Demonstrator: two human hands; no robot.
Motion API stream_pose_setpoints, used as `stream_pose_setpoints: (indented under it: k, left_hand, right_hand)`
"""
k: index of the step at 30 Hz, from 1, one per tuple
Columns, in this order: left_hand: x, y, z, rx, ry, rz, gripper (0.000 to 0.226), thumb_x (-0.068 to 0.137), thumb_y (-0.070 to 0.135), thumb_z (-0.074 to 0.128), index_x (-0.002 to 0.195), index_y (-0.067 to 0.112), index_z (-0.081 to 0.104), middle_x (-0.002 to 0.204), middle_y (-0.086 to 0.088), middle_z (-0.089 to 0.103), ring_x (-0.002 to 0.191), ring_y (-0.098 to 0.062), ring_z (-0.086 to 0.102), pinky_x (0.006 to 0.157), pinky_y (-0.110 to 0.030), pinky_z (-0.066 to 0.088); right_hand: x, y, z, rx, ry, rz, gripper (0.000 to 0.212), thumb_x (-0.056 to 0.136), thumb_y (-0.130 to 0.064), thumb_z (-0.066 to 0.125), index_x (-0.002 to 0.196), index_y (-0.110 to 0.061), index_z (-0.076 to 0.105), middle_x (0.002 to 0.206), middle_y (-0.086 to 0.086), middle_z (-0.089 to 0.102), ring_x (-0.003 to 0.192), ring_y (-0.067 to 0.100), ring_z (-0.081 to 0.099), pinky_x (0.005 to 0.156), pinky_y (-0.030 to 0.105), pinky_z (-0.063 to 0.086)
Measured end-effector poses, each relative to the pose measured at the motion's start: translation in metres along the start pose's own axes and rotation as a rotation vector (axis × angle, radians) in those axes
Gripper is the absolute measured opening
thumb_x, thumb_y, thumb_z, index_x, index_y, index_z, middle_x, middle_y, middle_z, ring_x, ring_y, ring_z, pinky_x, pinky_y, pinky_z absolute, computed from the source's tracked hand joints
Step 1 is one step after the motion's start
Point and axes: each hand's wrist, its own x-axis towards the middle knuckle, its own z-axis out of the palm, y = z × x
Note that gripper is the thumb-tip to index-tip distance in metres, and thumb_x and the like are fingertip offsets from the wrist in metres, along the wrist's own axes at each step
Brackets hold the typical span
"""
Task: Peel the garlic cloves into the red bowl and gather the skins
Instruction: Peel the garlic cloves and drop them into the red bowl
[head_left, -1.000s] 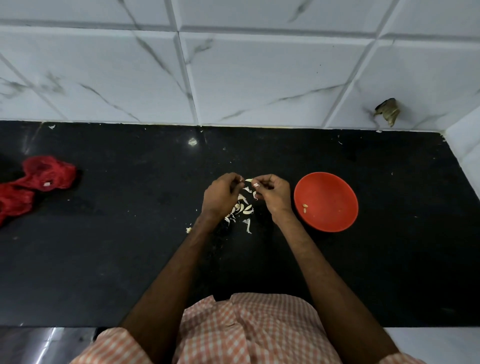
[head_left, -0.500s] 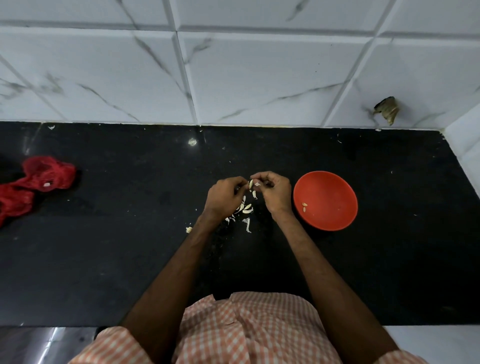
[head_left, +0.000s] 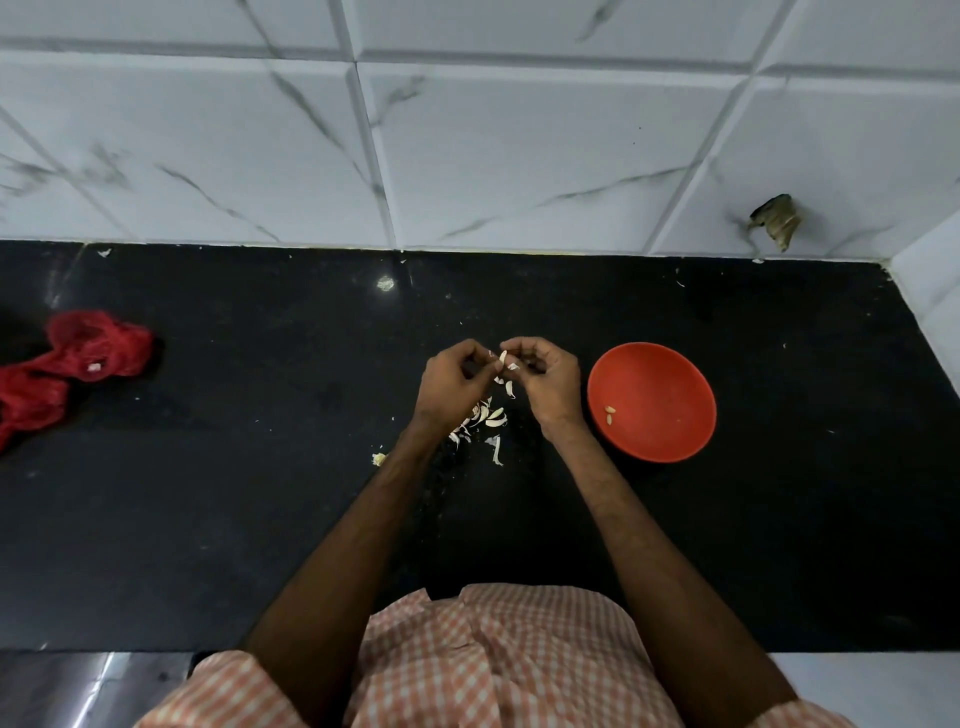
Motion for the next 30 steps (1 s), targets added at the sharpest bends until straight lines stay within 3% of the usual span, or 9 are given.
stream_pose_setpoints:
  k: [6, 9, 12, 16, 17, 21, 24, 26, 30]
  left_hand:
    - [-0.002, 0.006, -0.003, -0.109, -0.065, -0.062, 0.014, 0.090, 0.022, 0.074, 0.092, 0.013, 0.064, 0.082, -0.001, 0.074, 0.063, -0.022, 0.073, 0.060, -0.051, 0.061]
    - [-0.005, 0.010, -0.004, -0.125, -0.093, -0.090, 0.019, 0.093, 0.026, 0.070, 0.098, 0.009, 0.062, 0.086, -0.001, 0.073, 0.060, -0.022, 0.072, 0.052, -0.053, 0.058]
    - [-0.004, 0.006, -0.003, -0.148, -0.101, -0.061, 0.018, 0.091, 0.022, 0.072, 0.100, 0.010, 0.060, 0.088, -0.002, 0.074, 0.067, -0.025, 0.073, 0.057, -0.054, 0.059]
    - [-0.001, 0.005, -0.003, -0.160, -0.052, -0.049, 0.025, 0.086, 0.011, 0.076, 0.106, 0.007, 0.062, 0.092, -0.004, 0.074, 0.082, -0.015, 0.073, 0.075, -0.035, 0.061]
    - [-0.001, 0.006, -0.003, -0.168, -0.047, -0.056, 0.027, 0.086, 0.010, 0.076, 0.109, 0.006, 0.063, 0.093, -0.004, 0.074, 0.082, -0.012, 0.073, 0.074, -0.032, 0.061]
    - [0.001, 0.004, -0.004, -0.180, -0.075, -0.110, 0.021, 0.090, 0.013, 0.072, 0.110, 0.010, 0.068, 0.094, -0.005, 0.074, 0.074, -0.014, 0.071, 0.043, -0.031, 0.055]
    - [0.005, 0.000, -0.005, -0.180, -0.063, -0.114, 0.012, 0.090, 0.013, 0.073, 0.102, 0.011, 0.072, 0.091, -0.007, 0.074, 0.072, -0.020, 0.068, 0.044, -0.030, 0.054]
    - [0.007, -0.002, -0.007, -0.156, -0.065, -0.102, 0.010, 0.089, 0.014, 0.073, 0.098, 0.009, 0.073, 0.085, -0.006, 0.073, 0.068, -0.012, 0.066, 0.050, -0.028, 0.054]
    - [0.006, -0.002, -0.007, -0.157, -0.101, -0.126, 0.011, 0.090, 0.011, 0.071, 0.097, 0.002, 0.072, 0.068, 0.007, 0.065, 0.048, 0.005, 0.057, 0.045, -0.009, 0.042]
  right_hand:
    - [-0.002, -0.003, -0.002, -0.056, 0.008, 0.003, 0.022, 0.084, 0.003, 0.072, 0.097, -0.015, 0.072, 0.092, -0.005, 0.073, 0.087, 0.001, 0.068, 0.081, 0.022, 0.056]
    - [-0.001, -0.004, -0.003, -0.092, -0.010, -0.011, 0.020, 0.085, 0.003, 0.072, 0.099, -0.012, 0.072, 0.093, -0.004, 0.073, 0.087, -0.001, 0.067, 0.081, 0.020, 0.056]
    - [0.000, -0.003, -0.004, -0.151, -0.048, -0.030, 0.021, 0.086, 0.001, 0.072, 0.100, -0.014, 0.073, 0.096, -0.003, 0.074, 0.092, 0.005, 0.069, 0.083, 0.023, 0.056]
    - [0.000, -0.005, -0.004, -0.174, -0.035, -0.049, 0.021, 0.084, 0.002, 0.073, 0.096, -0.014, 0.073, 0.093, -0.002, 0.075, 0.091, 0.009, 0.071, 0.083, 0.026, 0.058]
    - [0.001, -0.006, -0.004, -0.182, -0.031, -0.050, 0.020, 0.084, 0.003, 0.073, 0.096, -0.013, 0.074, 0.093, -0.002, 0.075, 0.090, 0.008, 0.071, 0.083, 0.027, 0.058]
    - [0.001, -0.011, -0.006, -0.220, -0.016, -0.091, 0.018, 0.083, 0.004, 0.074, 0.094, -0.010, 0.072, 0.087, -0.004, 0.073, 0.085, 0.003, 0.071, 0.078, 0.020, 0.057]
    - [0.000, -0.013, -0.009, -0.288, -0.037, -0.154, 0.018, 0.083, 0.006, 0.073, 0.094, -0.009, 0.070, 0.082, -0.010, 0.071, 0.081, -0.003, 0.069, 0.074, 0.013, 0.053]
    - [0.001, -0.013, -0.011, -0.318, -0.062, -0.179, 0.018, 0.082, 0.006, 0.074, 0.092, -0.007, 0.069, 0.080, -0.010, 0.070, 0.078, -0.002, 0.069, 0.073, 0.011, 0.052]
    - [0.001, -0.012, -0.013, -0.338, -0.094, -0.200, 0.015, 0.082, 0.002, 0.076, 0.089, -0.007, 0.068, 0.078, -0.004, 0.072, 0.076, 0.006, 0.071, 0.074, 0.023, 0.059]
